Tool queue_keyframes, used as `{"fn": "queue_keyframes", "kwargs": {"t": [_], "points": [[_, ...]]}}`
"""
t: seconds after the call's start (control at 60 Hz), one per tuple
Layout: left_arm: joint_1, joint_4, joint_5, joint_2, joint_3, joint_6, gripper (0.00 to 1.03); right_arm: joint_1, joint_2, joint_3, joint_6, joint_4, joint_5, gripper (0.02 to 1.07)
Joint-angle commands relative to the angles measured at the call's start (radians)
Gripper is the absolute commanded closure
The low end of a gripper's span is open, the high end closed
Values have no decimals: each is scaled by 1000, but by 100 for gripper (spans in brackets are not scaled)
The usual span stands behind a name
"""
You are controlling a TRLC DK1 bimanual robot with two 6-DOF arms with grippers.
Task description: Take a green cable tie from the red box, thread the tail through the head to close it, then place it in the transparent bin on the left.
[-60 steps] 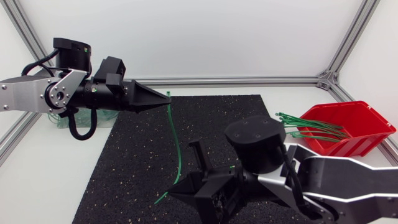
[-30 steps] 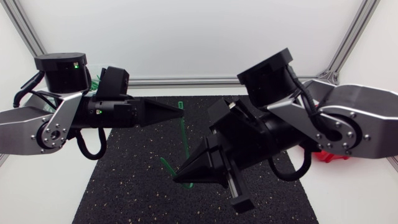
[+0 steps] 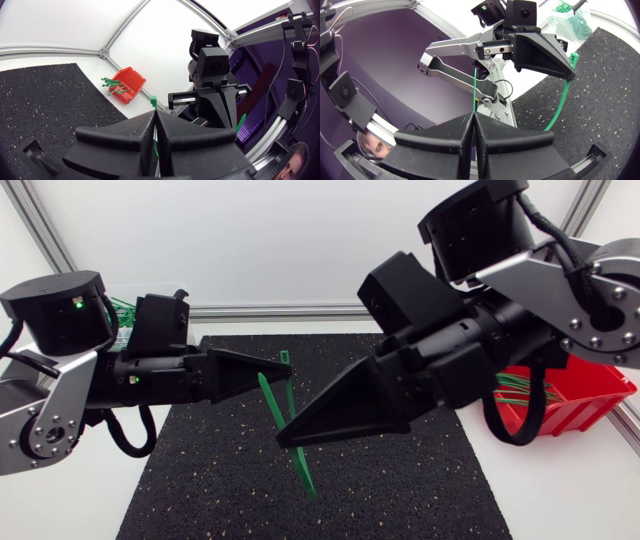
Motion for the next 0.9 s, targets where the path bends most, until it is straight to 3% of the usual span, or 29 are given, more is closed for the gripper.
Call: {"fn": "queue_keyframes", "kwargs": {"t": [0.0,0.333,0.6,0.667,0.883], "points": [[-10,36,2,-56,-39,-50,99,19,-22,24,141,-7,-21,101],[-67,50,0,-168,-78,-64,99,29,-110,26,572,80,-44,101],[-87,75,-20,-198,-105,-59,99,24,-102,32,756,228,-48,101],[-88,78,-23,-208,-109,-59,99,18,-93,33,849,221,-48,101],[-93,86,-58,-212,-115,-39,99,9,-85,33,874,174,-45,101]]}}
